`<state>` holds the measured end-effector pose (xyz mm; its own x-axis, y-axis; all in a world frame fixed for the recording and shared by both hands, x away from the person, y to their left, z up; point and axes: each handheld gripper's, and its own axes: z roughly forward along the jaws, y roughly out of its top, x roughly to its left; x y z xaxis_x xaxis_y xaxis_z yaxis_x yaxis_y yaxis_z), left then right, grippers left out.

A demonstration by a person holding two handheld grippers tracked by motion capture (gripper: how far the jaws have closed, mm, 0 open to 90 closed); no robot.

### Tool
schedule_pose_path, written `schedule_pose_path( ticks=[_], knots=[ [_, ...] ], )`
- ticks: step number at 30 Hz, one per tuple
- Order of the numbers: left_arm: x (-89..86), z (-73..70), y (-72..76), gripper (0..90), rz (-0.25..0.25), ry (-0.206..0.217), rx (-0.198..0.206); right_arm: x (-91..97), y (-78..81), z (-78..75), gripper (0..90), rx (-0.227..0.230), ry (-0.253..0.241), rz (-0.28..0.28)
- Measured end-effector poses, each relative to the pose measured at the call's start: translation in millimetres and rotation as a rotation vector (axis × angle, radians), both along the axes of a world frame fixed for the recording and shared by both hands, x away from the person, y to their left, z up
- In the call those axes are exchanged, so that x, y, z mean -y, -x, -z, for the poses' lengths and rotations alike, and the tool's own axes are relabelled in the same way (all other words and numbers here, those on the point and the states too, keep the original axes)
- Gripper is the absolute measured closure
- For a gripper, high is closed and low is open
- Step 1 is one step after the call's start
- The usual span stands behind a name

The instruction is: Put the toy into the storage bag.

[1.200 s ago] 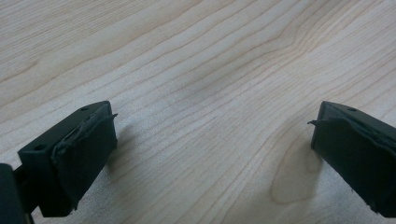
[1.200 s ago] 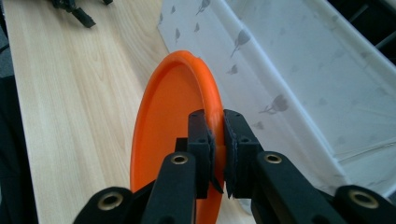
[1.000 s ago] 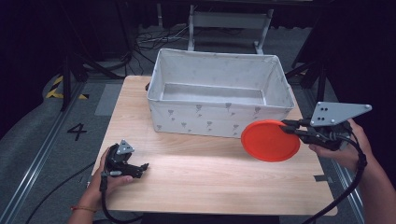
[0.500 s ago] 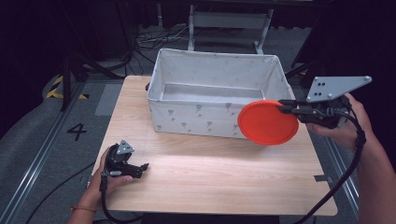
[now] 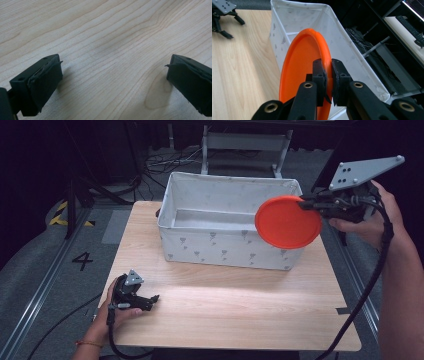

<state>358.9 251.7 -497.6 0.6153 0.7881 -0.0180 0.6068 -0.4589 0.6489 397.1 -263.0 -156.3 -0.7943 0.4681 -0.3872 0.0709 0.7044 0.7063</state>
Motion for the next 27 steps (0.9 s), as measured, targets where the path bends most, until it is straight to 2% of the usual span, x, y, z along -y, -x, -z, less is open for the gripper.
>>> schedule_pose_path(
  ticks=[6, 14, 16, 22, 27],
  knots=[
    [0.0, 0.0, 0.0, 0.5, 0.0, 0.0, 0.0, -5.8, -24.9, -0.6, 82.7, -0.006, 0.013, 0.018],
    [0.0, 0.0, 0.0, 0.5, 0.0, 0.0, 0.0, -11.8, -61.8, 7.6, 82.7, -0.021, 0.025, 0.039],
    [0.0, 0.0, 0.0, 0.5, 0.0, 0.0, 0.0, -12.2, -65.9, 8.9, 82.7, -0.021, 0.028, 0.044],
    [-0.1, 0.0, -0.4, 0.5, 0.003, 0.0, 0.002, -15.0, -90.3, 21.5, 82.7, -0.054, 0.049, 0.062],
    [0.0, 0.1, -0.4, 0.5, 0.002, 0.001, 0.002, -16.6, -104.2, 35.0, 82.7, -0.075, 0.056, 0.067]
  ],
)
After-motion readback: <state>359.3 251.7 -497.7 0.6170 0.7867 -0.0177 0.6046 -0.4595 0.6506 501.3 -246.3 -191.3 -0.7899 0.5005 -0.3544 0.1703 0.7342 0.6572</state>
